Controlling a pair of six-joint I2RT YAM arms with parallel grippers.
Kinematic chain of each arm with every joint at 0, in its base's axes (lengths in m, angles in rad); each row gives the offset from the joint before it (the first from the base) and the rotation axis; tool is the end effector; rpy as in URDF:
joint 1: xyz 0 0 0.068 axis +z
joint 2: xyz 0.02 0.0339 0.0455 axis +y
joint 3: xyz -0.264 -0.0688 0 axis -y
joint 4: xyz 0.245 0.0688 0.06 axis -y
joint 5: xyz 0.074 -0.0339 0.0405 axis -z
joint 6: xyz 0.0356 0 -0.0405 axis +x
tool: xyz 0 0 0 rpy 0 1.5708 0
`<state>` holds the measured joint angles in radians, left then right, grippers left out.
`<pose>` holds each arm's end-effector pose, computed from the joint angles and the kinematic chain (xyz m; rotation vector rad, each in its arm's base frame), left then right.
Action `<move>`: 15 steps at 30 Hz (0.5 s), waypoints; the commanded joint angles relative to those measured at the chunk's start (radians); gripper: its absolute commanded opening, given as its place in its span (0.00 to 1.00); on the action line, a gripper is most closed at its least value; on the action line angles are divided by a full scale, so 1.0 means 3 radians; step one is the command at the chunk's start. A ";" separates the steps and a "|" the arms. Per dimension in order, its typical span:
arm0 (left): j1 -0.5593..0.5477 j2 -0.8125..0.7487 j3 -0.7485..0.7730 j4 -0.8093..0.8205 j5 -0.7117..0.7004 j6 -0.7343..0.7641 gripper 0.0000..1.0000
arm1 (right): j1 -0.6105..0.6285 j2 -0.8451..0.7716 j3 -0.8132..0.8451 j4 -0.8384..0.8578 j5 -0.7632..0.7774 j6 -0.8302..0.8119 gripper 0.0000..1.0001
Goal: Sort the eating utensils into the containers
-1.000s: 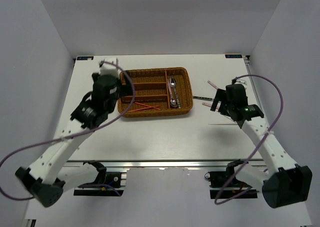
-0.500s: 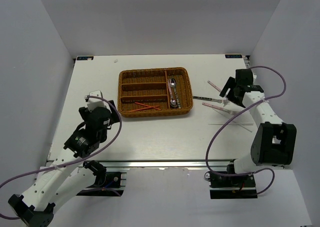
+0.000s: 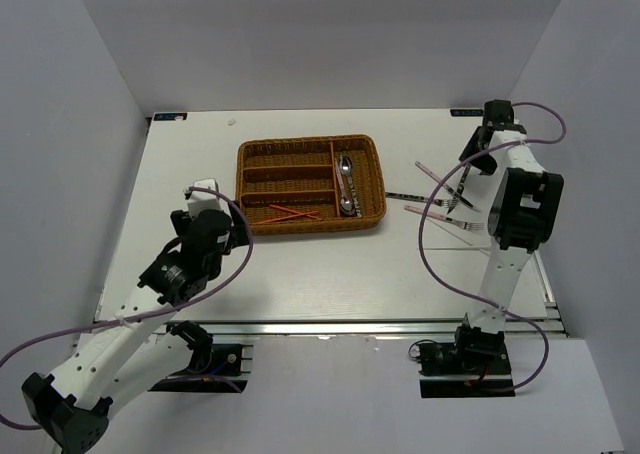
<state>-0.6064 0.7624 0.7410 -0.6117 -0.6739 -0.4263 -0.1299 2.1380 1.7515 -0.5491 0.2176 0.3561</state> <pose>0.1420 -0.0714 0.2903 -0.1755 2.0457 0.1103 0.4709 -0.0693 0.2118 0.6837 2.3876 -0.1773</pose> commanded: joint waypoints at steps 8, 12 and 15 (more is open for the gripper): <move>-0.0029 0.0128 -0.0046 0.0086 0.0180 0.0035 0.98 | 0.0003 0.0804 0.1039 -0.0481 -0.0066 -0.0190 0.50; -0.0029 0.0179 -0.0036 0.0086 0.0206 0.0040 0.98 | 0.0003 0.0870 0.1049 -0.0608 0.0143 -0.0154 0.40; -0.0029 0.0194 -0.0041 0.0086 0.0211 0.0040 0.98 | -0.0002 0.0881 0.0993 -0.0639 0.0210 -0.0159 0.26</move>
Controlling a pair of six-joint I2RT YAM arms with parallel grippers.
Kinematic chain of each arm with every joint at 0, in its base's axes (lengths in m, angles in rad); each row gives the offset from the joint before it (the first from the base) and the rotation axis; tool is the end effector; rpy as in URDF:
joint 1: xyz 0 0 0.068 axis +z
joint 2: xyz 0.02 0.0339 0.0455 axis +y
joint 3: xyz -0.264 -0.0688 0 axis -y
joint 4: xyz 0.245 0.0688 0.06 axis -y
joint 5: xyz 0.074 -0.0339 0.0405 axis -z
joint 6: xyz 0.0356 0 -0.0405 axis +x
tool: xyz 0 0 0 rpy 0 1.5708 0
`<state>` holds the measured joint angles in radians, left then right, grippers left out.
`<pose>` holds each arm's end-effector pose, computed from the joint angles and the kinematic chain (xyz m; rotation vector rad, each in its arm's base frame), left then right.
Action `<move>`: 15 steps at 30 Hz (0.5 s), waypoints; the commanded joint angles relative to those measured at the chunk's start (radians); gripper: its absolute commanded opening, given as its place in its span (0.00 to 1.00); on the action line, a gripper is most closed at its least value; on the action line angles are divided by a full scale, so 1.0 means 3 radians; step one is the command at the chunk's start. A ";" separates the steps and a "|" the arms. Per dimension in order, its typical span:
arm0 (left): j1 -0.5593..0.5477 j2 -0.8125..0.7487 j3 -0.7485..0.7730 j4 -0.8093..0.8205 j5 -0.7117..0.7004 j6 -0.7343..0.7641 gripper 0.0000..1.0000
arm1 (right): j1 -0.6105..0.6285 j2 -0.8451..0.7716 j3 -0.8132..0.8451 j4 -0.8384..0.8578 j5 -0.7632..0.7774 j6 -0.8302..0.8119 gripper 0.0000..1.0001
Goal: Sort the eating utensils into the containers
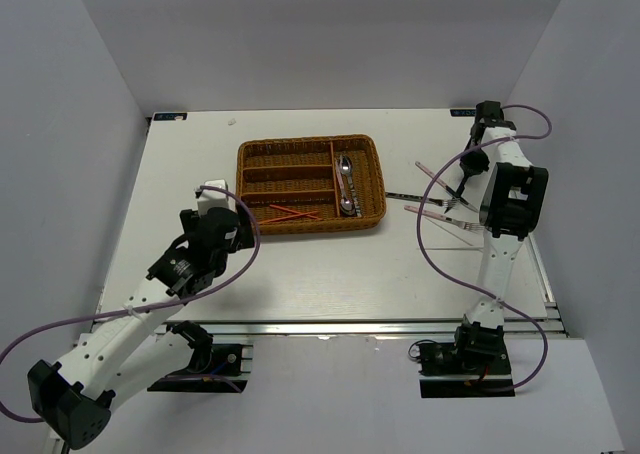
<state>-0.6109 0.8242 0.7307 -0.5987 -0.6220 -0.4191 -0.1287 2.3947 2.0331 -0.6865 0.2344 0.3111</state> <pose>0.1507 -0.0802 0.2784 -0.1143 2.1147 0.1011 0.5130 -0.0747 0.1682 0.6448 2.5108 -0.2407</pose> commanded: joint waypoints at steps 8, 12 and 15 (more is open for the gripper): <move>-0.0014 -0.0027 -0.0012 0.0042 0.0018 0.0011 0.98 | -0.0026 -0.0108 0.0019 -0.0085 0.0001 0.0154 0.00; -0.0014 -0.0022 -0.0017 0.0037 -0.0008 0.0001 0.98 | -0.0077 -0.0347 0.0080 0.0038 -0.0010 0.0354 0.00; -0.0014 -0.0027 -0.0017 0.0027 -0.0038 -0.0009 0.98 | -0.0067 -0.0506 0.0187 0.0033 0.0280 0.0369 0.00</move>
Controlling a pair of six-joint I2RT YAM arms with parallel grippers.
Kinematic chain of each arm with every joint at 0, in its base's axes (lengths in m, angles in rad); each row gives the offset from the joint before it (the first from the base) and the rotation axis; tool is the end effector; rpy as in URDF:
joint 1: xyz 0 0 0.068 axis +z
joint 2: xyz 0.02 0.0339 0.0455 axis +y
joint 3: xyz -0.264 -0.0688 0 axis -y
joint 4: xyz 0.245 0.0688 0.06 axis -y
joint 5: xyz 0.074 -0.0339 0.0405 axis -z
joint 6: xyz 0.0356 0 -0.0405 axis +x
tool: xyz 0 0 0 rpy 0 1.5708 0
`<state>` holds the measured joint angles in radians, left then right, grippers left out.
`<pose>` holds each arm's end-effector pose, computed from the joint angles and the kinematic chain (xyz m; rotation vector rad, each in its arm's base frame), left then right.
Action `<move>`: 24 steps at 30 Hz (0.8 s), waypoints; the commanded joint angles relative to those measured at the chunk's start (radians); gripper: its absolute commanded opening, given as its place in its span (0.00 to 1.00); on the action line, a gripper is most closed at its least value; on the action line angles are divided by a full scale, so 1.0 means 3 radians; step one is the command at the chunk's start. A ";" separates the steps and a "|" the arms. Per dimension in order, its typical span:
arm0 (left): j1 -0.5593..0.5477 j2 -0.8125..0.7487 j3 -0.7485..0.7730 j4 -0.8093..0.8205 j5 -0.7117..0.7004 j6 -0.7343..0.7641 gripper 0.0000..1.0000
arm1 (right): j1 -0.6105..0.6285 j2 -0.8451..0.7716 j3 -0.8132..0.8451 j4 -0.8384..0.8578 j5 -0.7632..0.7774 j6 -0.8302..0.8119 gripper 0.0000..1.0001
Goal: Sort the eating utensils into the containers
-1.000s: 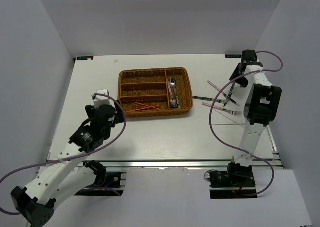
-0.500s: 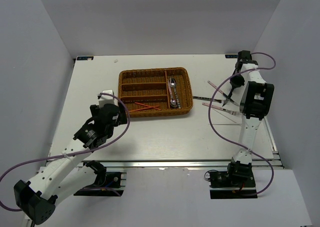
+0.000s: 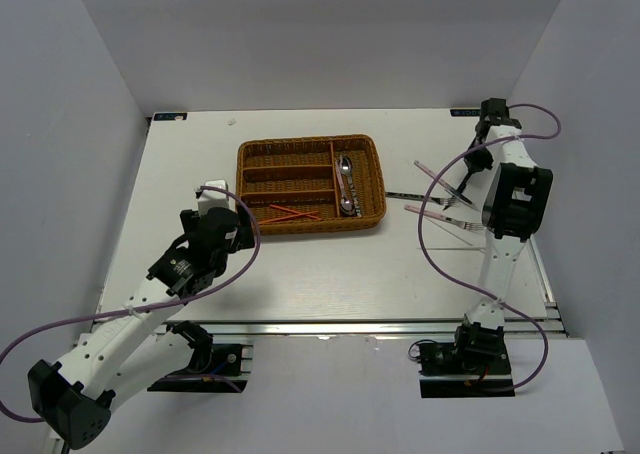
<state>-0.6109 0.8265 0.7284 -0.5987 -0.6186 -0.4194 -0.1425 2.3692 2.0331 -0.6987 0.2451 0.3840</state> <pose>0.1510 -0.0805 0.2773 -0.1112 2.1197 0.1007 0.5091 -0.0818 0.1803 0.7534 2.4613 -0.2294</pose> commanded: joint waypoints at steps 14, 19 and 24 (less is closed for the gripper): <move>-0.0014 0.0057 -0.0004 0.0007 -0.0086 -0.0028 0.98 | 0.0224 -0.1081 -0.0017 0.0289 0.1570 -0.0390 0.00; -0.0014 0.0063 -0.0004 -0.0004 -0.0127 -0.0049 0.98 | 0.0367 -0.1372 -0.0109 0.0396 0.1913 -0.0467 0.00; -0.0014 0.0037 0.0021 -0.0039 -0.0218 -0.0069 0.98 | 0.0606 -0.1811 -0.0522 0.0523 0.1005 -0.0090 0.00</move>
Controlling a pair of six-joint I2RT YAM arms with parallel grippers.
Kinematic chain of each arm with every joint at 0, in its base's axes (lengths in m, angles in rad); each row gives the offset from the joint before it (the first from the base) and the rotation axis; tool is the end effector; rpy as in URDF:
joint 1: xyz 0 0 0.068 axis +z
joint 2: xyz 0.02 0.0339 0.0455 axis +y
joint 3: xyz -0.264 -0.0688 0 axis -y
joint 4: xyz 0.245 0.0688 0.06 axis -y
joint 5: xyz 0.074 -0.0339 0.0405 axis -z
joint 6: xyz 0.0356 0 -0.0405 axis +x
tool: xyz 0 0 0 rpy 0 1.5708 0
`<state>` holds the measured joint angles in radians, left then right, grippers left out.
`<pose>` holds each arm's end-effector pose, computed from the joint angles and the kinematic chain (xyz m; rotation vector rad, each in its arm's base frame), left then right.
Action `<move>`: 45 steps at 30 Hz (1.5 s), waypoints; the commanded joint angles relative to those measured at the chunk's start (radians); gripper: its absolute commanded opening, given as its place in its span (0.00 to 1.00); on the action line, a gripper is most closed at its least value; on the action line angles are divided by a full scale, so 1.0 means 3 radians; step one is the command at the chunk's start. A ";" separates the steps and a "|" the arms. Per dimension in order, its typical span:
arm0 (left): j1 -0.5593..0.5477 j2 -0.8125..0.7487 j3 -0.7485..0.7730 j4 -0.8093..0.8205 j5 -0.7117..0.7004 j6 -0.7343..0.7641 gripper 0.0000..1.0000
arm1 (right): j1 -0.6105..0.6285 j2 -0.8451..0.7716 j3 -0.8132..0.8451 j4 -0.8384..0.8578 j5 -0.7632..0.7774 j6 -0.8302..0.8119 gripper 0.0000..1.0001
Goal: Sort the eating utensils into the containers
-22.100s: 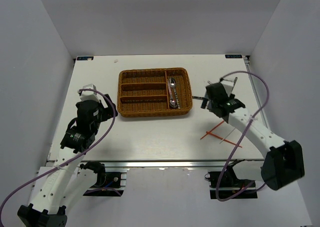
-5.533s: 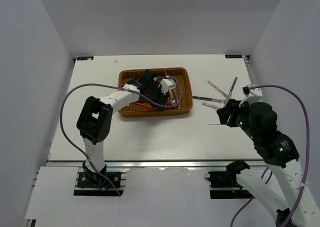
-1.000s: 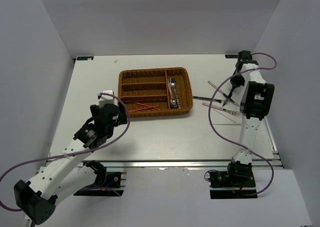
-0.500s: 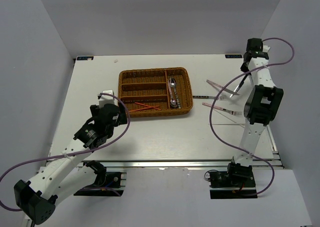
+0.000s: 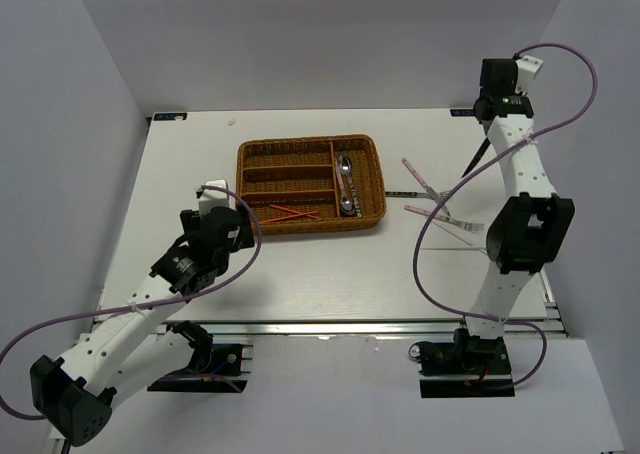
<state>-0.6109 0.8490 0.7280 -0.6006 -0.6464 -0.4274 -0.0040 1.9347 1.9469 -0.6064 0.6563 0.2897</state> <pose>0.1539 -0.0816 0.2740 -0.1246 2.1258 0.1400 0.4428 -0.0235 0.3660 0.6633 1.9636 -0.5331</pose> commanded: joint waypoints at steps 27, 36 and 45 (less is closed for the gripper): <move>-0.0009 -0.0774 0.0068 -0.0089 -0.0535 -0.0155 0.98 | 0.2549 0.0315 -0.0855 0.1637 0.0911 0.4719 0.00; -0.0009 -0.0948 0.0017 -0.0008 -0.0407 -0.0094 0.98 | 0.2723 0.0791 -0.0446 0.1648 0.1171 0.4736 0.00; -0.0004 -0.0882 0.0012 0.0008 -0.0315 -0.0058 0.98 | 0.2948 0.0904 -0.0461 0.1387 0.1366 0.5037 0.00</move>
<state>-0.6109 0.5766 0.7280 -0.6117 -0.7578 -0.4534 0.8619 2.2040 1.7733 -0.1654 0.9627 1.7252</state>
